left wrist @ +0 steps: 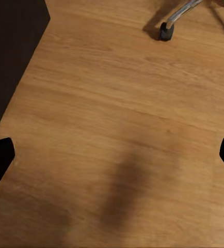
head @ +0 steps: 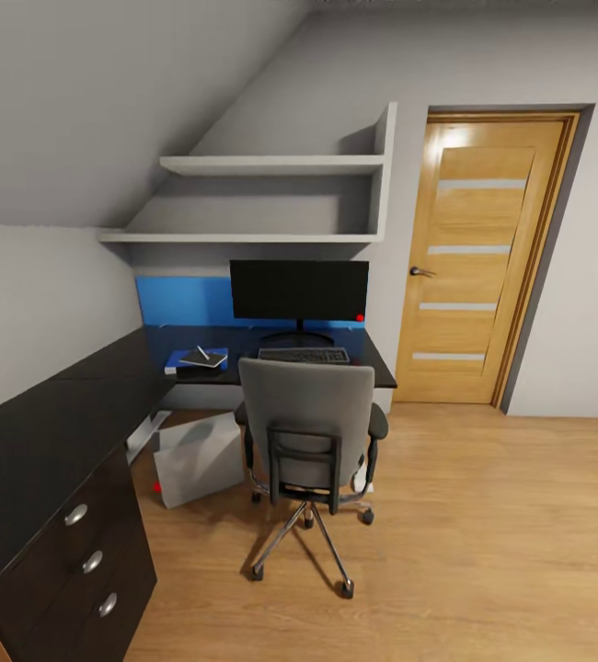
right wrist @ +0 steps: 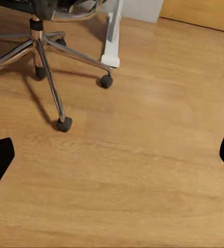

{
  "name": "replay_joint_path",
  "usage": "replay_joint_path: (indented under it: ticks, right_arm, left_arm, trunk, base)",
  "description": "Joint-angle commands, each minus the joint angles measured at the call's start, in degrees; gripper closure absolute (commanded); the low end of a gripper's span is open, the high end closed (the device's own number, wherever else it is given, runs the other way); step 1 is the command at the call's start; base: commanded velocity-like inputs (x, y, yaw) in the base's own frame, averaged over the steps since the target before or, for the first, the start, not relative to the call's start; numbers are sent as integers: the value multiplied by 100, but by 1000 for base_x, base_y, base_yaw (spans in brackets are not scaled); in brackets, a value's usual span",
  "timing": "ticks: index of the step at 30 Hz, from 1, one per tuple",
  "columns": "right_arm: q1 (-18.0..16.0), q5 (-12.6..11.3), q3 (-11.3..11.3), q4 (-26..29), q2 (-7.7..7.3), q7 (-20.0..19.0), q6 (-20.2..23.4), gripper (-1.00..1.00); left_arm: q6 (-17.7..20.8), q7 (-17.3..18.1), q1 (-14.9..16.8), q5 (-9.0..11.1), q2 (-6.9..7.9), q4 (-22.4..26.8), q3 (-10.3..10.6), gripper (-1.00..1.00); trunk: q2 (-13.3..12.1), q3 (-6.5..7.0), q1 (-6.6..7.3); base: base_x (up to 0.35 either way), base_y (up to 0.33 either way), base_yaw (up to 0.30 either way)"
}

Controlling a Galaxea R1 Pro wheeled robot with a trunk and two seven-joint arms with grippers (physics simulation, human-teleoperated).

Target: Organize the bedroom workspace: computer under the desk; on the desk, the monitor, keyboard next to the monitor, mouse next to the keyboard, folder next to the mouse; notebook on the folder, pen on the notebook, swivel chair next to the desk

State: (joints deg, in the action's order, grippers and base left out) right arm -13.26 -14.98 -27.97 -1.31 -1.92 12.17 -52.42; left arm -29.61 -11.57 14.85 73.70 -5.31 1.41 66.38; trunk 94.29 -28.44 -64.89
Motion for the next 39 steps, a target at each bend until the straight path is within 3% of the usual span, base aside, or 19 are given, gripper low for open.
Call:
replay_joint_path:
  ticks: [1, 3, 7, 14, 33, 39]
  right_arm:
    - [58, -22, -67, -13, -22, 15, -177, -100]
    - [264, -24, -68, -10, -79, 16, -589, -100]
    - [357, -14, -81, -3, -81, 16, -559, -100]
    - [367, -6, -75, -4, -9, 27, -536, -100]
    - [368, -5, -68, -1, 7, 31, -532, -100]
    - [370, -5, -68, -1, 7, 31, -532, -100]
  left_arm:
    - [-129, -53, -85, -5, 33, 8, 60, -100]
    - [-585, -44, -328, -13, 188, 8, 67, -100]
    - [-885, -43, -435, -14, 263, 9, 74, -100]
    - [-917, -48, -446, -4, 266, 9, 71, -100]
    - [-826, -49, -448, 4, 237, 20, 76, -100]
    - [-825, -50, -448, 4, 219, 25, 77, -100]
  trunk:
    - [-39, 13, 23]
    - [-119, 49, 67]
    - [-279, 121, 155]
    - [-560, 247, 309]
    - [-1322, 588, 726]
    - [-1322, 588, 726]
  base:
    - [0, 0, 0]
    - [0, 0, 0]
    - [0, 0, 0]
    - [0, 0, 0]
    - [0, 0, 0]
    - [0, 0, 0]
